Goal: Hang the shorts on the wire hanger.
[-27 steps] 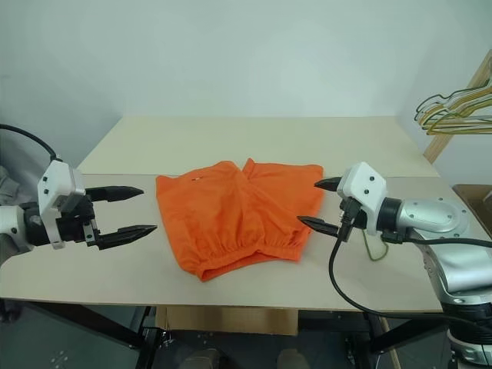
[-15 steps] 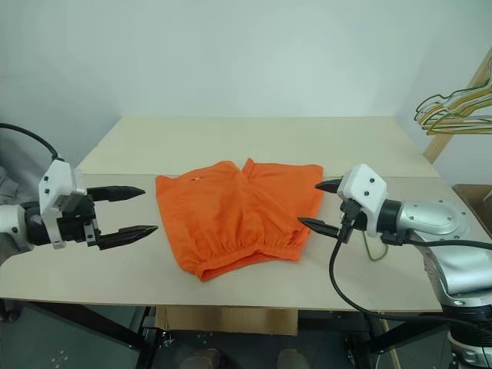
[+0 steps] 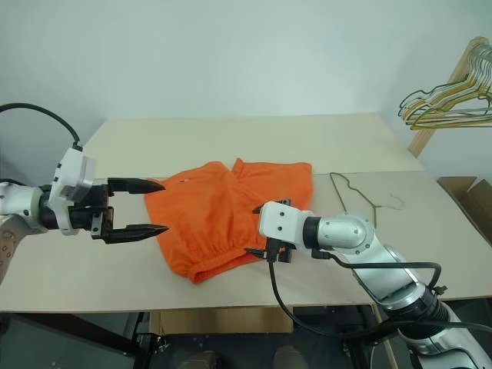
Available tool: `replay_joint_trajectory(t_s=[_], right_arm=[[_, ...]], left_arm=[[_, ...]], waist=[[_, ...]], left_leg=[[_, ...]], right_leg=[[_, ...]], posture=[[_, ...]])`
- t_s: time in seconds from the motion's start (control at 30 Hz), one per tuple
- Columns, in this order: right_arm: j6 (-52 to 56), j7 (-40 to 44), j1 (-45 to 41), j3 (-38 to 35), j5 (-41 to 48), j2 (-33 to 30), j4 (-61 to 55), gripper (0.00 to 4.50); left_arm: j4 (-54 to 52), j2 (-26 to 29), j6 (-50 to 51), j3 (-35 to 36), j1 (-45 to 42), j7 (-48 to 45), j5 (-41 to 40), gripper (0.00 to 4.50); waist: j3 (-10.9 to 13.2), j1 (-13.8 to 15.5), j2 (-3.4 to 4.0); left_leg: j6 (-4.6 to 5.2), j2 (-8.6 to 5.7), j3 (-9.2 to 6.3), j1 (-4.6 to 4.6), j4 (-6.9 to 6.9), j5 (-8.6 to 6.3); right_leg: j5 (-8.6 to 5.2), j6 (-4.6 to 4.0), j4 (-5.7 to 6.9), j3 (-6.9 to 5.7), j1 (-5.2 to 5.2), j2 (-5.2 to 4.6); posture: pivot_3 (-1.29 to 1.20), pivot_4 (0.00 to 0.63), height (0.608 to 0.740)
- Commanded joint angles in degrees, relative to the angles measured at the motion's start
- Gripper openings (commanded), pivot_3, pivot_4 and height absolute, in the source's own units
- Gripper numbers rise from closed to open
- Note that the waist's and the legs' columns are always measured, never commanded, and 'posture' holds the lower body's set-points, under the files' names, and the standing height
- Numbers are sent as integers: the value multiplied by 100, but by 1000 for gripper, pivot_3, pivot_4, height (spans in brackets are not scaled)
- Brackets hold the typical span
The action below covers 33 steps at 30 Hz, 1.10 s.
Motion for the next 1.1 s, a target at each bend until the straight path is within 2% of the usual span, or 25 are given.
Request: replay_joint_trajectory(t_s=[0.03,0.1,0.2,0.47,0.93,1.03,1.1], right_arm=[[-511,187,-495,659,-713,194,370,4500],[-587,249,-661,1086,-1040,353,585,4500],[-796,375,-690,1315,-1364,410,813,4500],[-727,465,-444,1105,-1365,417,812,4500],[-1618,328,-341,1168,-2457,-96,1707,4500],[-1853,301,-341,1206,-2651,-60,1967,3932],[-1949,254,-346,1197,-2756,10,2079,3290]], left_arm=[[148,-5,-172,-88,-231,-95,45,4484],[165,10,-194,-96,-231,-106,59,4484],[144,52,-181,-73,-193,-124,44,4484],[-53,143,-195,-36,136,-191,76,4484],[-294,95,-310,-56,466,-193,96,4484],[-306,96,-323,-43,486,-186,98,4500],[-315,96,-326,-28,502,-177,94,4500]], waist=[[-1,-48,-2],[-4,-202,-7],[-4,-312,-7],[-3,-320,-7],[-4,-313,-8],[-4,-334,-8],[-4,-332,-8]], left_leg=[[0,0,0,0,0,0],[0,0,-1,5,0,0],[-2,9,-3,9,-1,1],[-3,8,-3,5,0,1],[-3,7,-2,6,0,1],[-3,7,-1,8,0,1],[-3,8,-1,8,0,1]], right_leg=[[0,0,-2,0,0,0],[0,0,2,1,2,0],[0,0,17,5,-2,13],[0,0,25,12,-12,13],[0,0,27,18,-14,12],[0,0,29,19,-14,15],[0,0,29,19,-14,15]], posture=[[-188,0,740],[-181,0,740],[-174,4,740],[-169,13,740],[-166,1,740],[-162,0,740],[-161,0,740]])
